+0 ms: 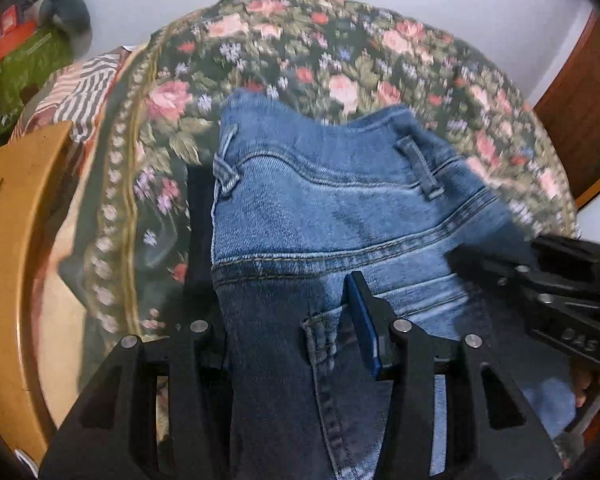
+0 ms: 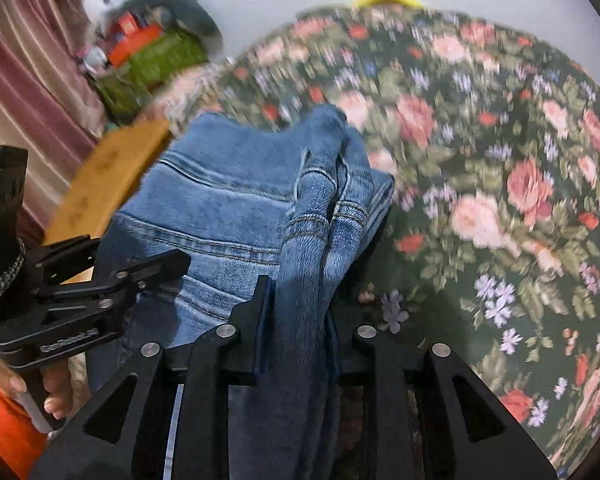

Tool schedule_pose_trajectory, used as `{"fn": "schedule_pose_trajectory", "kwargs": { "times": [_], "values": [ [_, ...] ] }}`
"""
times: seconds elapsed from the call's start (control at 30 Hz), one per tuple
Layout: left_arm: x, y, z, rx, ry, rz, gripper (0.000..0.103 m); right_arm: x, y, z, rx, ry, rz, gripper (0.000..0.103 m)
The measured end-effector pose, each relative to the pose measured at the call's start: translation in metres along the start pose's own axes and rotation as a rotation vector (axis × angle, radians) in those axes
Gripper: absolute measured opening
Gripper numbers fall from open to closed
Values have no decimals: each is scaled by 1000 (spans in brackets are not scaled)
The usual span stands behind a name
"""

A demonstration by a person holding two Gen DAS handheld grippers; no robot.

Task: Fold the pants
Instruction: 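Lower the folded jeans onto the bed with both tools and release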

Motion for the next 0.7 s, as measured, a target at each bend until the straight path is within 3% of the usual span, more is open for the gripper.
{"fn": "schedule_pose_trajectory", "kwargs": {
  "times": [0.17, 0.3, 0.53, 0.7],
  "values": [
    [-3, 20, 9, 19, -20, -63, 54, -11, 27, 10, 25, 83, 47, 27],
    [-13, 67, 12, 82, -48, -141, 54, -33, 72, 15, 106, 154, 67, 27],
    [-11, 211, 24, 285, -17, -168, 54, -96, 176, 27, 325, 215, 17, 27],
    [3, 329, 51, 485, -7, -147, 56, -151, 262, 53, 496, 294, 17, 27]
  ]
}}
Point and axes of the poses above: each gripper's, at about its wrist camera, not at the fingertips, and y roughly against the way its jaws point, x to its right, z to its underside, the point moved 5 cm from there along -y, roughly the way its jaws point, and after that the axes turned 12 degrees about -z, right-handed, at the moved point
